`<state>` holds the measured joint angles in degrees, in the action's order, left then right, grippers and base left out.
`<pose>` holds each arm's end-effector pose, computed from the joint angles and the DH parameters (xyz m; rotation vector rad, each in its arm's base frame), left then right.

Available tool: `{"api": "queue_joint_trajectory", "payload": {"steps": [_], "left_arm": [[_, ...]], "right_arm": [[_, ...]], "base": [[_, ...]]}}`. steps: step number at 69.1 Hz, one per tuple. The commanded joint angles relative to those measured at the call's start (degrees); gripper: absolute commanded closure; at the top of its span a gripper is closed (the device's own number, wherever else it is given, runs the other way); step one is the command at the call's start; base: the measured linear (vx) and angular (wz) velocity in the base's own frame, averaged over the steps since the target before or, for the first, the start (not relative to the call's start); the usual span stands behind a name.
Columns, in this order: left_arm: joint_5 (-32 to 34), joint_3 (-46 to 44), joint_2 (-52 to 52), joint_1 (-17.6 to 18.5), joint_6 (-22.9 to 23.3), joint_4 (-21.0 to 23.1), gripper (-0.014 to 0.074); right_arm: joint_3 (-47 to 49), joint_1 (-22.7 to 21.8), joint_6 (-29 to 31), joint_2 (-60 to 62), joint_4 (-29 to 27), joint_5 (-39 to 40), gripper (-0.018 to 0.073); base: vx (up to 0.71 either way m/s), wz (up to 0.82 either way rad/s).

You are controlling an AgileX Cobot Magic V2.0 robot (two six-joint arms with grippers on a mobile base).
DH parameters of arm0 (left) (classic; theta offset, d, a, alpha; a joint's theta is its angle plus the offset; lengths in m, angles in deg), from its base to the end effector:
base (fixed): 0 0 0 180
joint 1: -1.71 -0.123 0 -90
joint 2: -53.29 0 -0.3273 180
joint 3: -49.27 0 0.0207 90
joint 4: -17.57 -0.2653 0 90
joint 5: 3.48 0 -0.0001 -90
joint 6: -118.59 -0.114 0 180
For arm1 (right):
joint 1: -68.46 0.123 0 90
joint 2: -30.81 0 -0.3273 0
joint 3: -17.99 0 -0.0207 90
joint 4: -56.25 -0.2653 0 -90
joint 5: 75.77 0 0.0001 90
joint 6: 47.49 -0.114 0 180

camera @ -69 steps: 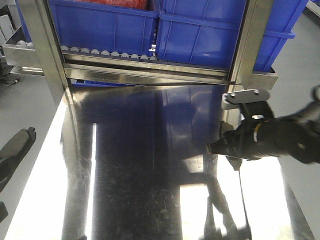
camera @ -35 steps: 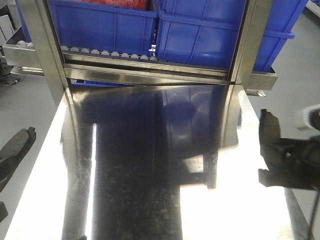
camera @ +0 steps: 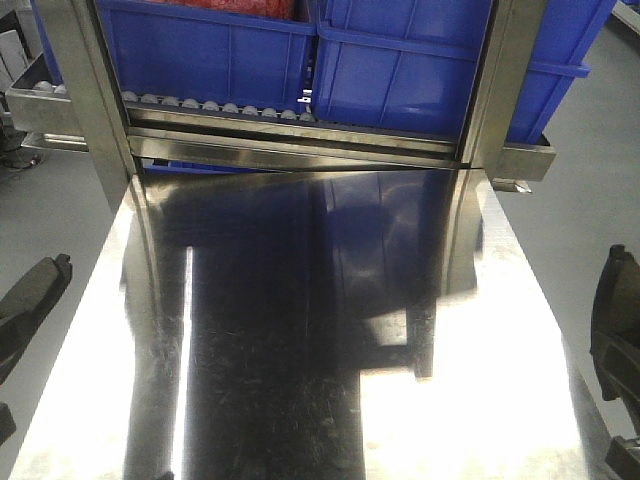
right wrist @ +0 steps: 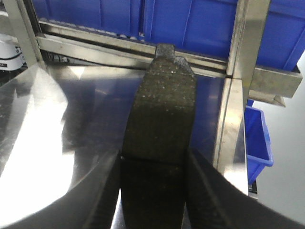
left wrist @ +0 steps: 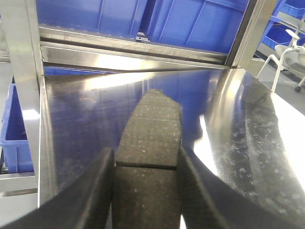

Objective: Move and align brake pads A on conveyor
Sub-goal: 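Lift the pad with the right gripper and pull it back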

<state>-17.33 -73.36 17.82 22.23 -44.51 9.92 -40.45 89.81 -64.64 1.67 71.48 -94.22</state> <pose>0.1030 -0.0347 0.2879 0.1582 1.8664 -0.3326 0.0852 0.0231 0.2840 -0.2415 1.8286 0.2170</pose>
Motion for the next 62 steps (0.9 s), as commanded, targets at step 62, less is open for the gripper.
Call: {"api": "queue_joint_trajectory", "payload": {"steps": [62], "left_arm": [[5.7, -1.8, -0.2, 0.1, 0.1, -0.1, 0.0489]], "right_arm": [[1.7, -0.1, 0.1, 0.0, 1.2, 5.9, 0.0557]], "base": [[0.0, 0.0]]}}
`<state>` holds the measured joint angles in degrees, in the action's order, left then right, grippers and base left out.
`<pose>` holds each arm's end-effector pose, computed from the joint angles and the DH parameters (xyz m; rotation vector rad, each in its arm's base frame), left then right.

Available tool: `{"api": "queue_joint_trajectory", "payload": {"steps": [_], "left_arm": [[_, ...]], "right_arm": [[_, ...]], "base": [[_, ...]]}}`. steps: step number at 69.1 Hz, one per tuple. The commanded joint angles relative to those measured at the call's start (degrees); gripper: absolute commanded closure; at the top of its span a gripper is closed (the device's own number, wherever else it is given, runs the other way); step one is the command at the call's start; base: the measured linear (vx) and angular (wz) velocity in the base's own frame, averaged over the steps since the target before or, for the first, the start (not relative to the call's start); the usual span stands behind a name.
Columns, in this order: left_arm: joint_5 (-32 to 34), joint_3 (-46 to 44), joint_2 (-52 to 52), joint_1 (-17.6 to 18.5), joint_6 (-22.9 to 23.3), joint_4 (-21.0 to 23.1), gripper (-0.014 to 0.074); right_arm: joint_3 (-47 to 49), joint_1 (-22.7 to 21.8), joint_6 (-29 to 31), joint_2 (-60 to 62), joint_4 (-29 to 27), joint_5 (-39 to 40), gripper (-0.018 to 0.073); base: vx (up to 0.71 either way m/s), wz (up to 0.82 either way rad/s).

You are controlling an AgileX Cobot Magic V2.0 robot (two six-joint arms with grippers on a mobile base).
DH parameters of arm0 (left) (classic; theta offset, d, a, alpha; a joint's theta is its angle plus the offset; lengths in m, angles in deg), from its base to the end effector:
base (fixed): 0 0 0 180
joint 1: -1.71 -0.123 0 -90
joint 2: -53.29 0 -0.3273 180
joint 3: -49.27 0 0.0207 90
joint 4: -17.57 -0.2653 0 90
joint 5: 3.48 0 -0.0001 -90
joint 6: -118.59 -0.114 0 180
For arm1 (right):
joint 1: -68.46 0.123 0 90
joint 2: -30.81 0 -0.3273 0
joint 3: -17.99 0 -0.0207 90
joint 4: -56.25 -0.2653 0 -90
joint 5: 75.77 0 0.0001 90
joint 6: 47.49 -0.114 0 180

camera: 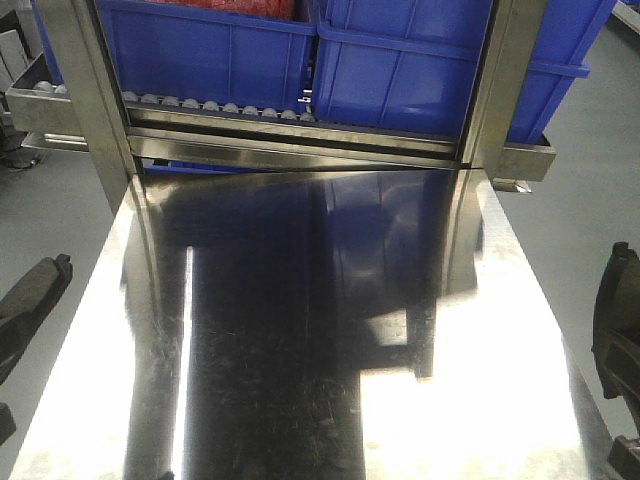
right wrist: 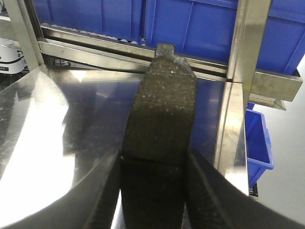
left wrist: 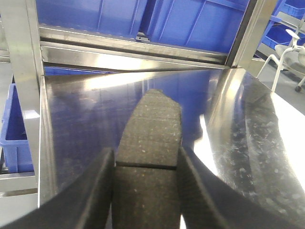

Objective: Move and align brake pads A on conveyor
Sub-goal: 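Lift the pad with the right gripper and pull it back, then back the base away from the table and turn around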

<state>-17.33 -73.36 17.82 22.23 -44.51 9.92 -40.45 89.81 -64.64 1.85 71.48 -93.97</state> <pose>0.1030 -0.0347 0.2879 0.1582 1.8664 -0.3326 0.0848 0.0231 0.2847 -0.2412 1.8214 0.2191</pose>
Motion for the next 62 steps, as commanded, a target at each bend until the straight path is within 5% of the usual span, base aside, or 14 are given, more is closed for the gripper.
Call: {"api": "queue_joint_trajectory", "payload": {"steps": [1, 36, 62], "left_arm": [[5.7, -1.8, -0.2, 0.1, 0.1, -0.1, 0.0489], [5.7, -1.8, -0.2, 0.1, 0.1, -0.1, 0.0489], [5.7, -1.8, -0.2, 0.1, 0.1, -0.1, 0.0489]], "right_arm": [[1.7, -0.1, 0.1, -0.1, 1.2, 5.7, 0.0557], [1.7, -0.1, 0.1, -0.1, 1.2, 5.7, 0.0557], [1.7, -0.1, 0.1, -0.1, 1.2, 5.7, 0.0557]], "base": [[0.0, 0.0], [-0.02, 0.04], [-0.13, 0.44]]}}
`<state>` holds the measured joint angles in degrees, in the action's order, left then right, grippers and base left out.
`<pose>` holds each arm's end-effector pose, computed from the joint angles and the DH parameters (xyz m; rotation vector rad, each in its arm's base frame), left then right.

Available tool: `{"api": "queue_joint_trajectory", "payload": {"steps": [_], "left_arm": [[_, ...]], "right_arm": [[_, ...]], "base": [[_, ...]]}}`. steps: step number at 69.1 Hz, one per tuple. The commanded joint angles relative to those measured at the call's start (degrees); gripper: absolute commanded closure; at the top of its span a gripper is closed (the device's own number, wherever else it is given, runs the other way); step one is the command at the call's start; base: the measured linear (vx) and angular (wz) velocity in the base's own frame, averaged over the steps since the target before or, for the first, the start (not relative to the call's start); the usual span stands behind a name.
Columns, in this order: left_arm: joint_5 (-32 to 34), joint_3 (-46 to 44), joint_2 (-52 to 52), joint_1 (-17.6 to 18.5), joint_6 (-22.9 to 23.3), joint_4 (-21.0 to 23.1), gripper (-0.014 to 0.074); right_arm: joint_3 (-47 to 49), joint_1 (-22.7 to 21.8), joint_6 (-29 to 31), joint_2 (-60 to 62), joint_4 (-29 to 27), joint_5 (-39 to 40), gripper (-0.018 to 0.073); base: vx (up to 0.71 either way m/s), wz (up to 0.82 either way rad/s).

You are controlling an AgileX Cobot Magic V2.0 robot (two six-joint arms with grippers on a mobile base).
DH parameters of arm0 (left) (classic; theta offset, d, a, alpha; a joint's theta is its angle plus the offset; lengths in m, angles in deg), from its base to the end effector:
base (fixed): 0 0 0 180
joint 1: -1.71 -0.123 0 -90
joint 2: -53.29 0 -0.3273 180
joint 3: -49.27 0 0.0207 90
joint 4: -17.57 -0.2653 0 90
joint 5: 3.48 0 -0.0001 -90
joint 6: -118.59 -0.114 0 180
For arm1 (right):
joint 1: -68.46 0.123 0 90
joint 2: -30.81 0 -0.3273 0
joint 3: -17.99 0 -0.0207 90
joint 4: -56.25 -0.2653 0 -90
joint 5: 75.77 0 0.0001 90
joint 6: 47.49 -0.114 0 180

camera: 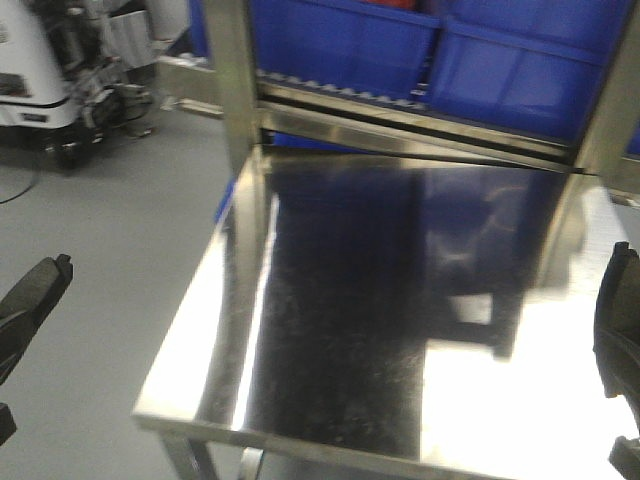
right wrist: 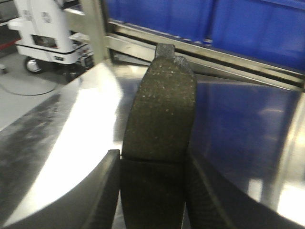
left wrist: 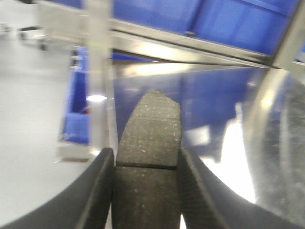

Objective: Move and align brake pads A on conveyor
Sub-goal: 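Back the base away from the table and turn around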

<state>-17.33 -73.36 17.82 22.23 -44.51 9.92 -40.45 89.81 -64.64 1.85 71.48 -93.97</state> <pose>0.1030 -0.0347 0.2879 0.1582 1.8664 -0.3326 0.0848 0.0231 0.2847 -0.2412 1.8214 0.2191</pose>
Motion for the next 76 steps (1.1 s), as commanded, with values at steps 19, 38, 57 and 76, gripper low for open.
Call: {"api": "queue_joint_trajectory", "payload": {"steps": [19, 38, 57, 76], "left_arm": [[5.7, -1.8, -0.2, 0.1, 0.1, -0.1, 0.0489], [5.7, -1.8, -0.2, 0.1, 0.1, -0.1, 0.0489], [5.7, -1.8, -0.2, 0.1, 0.1, -0.1, 0.0489], [5.7, -1.8, -0.2, 0.1, 0.1, -0.1, 0.0489]], "right_arm": [[1.7, -0.1, 0.1, -0.1, 1.2, 5.7, 0.0557], [1.7, -0.1, 0.1, -0.1, 1.2, 5.7, 0.0557], [1.7, -0.1, 0.1, -0.1, 1.2, 5.6, 0.0557], [1.7, -0.1, 0.1, -0.1, 1.2, 5.6, 0.0557]], "base": [[-0.14, 0.58], [-0.1, 0.62], [-0.06, 0.71], [-0.01, 0.71]]}}
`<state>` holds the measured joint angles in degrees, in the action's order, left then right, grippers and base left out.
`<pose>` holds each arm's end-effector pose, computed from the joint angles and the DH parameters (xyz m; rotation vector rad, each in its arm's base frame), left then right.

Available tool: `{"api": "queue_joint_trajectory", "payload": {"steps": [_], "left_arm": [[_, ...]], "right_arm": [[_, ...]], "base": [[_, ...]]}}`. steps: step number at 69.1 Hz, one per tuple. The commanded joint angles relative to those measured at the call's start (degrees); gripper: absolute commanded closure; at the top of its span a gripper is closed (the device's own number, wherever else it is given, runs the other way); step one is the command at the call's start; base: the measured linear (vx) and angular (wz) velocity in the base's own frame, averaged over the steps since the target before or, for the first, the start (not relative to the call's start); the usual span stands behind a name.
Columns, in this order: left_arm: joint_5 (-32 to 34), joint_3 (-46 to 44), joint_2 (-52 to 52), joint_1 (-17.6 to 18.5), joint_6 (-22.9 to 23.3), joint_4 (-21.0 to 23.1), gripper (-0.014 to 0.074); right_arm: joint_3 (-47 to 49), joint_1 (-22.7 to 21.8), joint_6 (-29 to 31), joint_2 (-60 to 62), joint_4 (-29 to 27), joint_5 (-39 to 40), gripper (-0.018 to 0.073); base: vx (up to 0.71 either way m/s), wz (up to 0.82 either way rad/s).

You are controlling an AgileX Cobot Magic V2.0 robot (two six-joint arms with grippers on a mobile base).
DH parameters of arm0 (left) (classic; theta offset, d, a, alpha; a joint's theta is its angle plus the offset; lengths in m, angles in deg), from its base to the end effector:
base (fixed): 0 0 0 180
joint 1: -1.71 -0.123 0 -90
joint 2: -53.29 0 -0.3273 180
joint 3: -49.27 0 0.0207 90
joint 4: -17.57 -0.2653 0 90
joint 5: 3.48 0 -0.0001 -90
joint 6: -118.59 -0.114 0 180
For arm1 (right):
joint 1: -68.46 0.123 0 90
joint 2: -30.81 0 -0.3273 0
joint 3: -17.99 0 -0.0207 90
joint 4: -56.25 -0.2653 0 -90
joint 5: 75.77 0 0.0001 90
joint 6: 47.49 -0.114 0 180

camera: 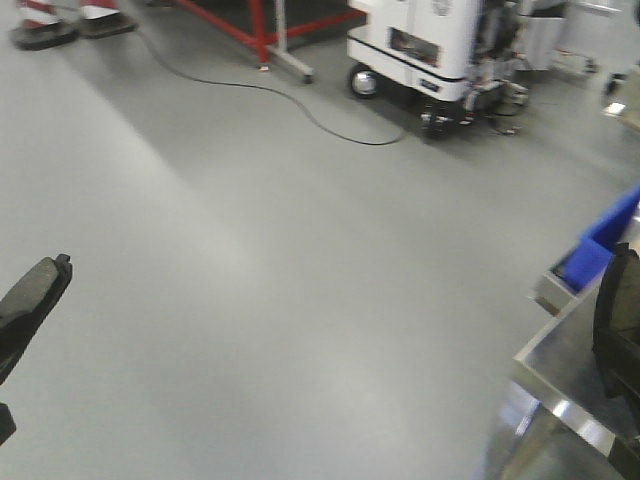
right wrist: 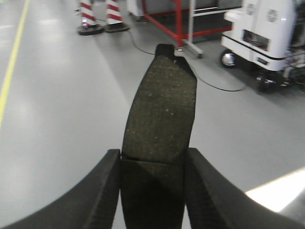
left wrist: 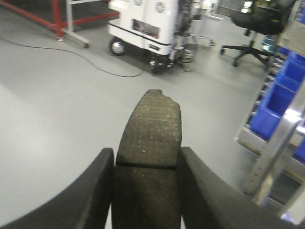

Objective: Move and align brake pads A on conveyor
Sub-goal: 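Back the base away from the table and turn around, then drive along the yellow floor line toward the red-and-white cones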

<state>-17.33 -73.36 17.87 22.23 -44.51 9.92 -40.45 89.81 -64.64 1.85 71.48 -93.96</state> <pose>0.1029 -0.0346 0.2880 0.1581 1.8656 -0.3327 0.0848 0.0231 0.2847 -0.2412 1.8212 0.2192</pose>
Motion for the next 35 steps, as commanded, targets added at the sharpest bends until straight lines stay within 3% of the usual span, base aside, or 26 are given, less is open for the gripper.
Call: {"api": "queue_joint_trajectory", "payload": {"steps": [1, 35], "left_arm": [[5.7, -1.8, -0.2, 0.1, 0.1, -0.1, 0.0489], [5.7, -1.8, -0.2, 0.1, 0.1, -0.1, 0.0489]], "right_arm": [[1.7, -0.1, 0.1, -0.1, 1.2, 5.6, 0.0557], [1.7, -0.1, 0.1, -0.1, 1.2, 5.5, 0.0557]], "base": [[0.02, 0.67], [0.09, 0.59]]}}
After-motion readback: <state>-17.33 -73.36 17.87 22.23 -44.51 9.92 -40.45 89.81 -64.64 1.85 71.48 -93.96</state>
